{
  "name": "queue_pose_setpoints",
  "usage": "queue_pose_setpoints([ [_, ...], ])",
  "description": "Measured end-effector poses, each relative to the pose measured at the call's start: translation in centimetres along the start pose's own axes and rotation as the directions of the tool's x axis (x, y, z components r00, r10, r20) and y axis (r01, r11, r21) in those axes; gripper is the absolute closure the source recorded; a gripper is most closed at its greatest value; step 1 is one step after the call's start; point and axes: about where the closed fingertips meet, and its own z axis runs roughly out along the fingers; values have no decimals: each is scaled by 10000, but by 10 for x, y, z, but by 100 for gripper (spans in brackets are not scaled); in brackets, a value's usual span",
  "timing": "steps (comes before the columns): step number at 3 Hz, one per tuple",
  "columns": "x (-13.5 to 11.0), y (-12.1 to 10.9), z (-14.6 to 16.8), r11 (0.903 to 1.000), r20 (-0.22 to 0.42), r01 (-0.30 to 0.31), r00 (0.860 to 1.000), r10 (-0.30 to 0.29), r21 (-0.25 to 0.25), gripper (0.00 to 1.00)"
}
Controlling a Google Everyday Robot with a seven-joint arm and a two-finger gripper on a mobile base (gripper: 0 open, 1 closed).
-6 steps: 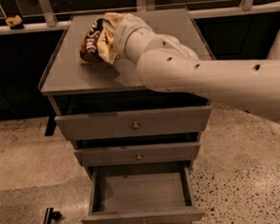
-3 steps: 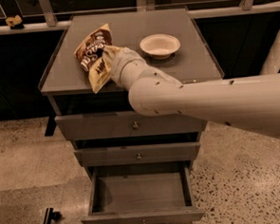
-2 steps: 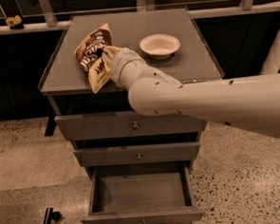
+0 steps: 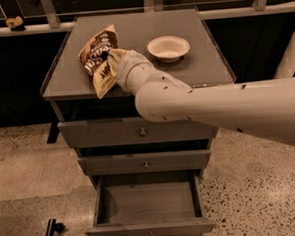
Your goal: Pick brown chip bag from bottom drawer and place on counter
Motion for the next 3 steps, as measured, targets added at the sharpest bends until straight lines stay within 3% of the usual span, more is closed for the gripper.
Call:
queue_pose_setpoints([
  [1,0,0,0,10000,1,0,10000,0,0,12],
  [2,0,0,0,10000,1,0,10000,0,1,0],
  [3,0,0,0,10000,1,0,10000,0,1,0],
])
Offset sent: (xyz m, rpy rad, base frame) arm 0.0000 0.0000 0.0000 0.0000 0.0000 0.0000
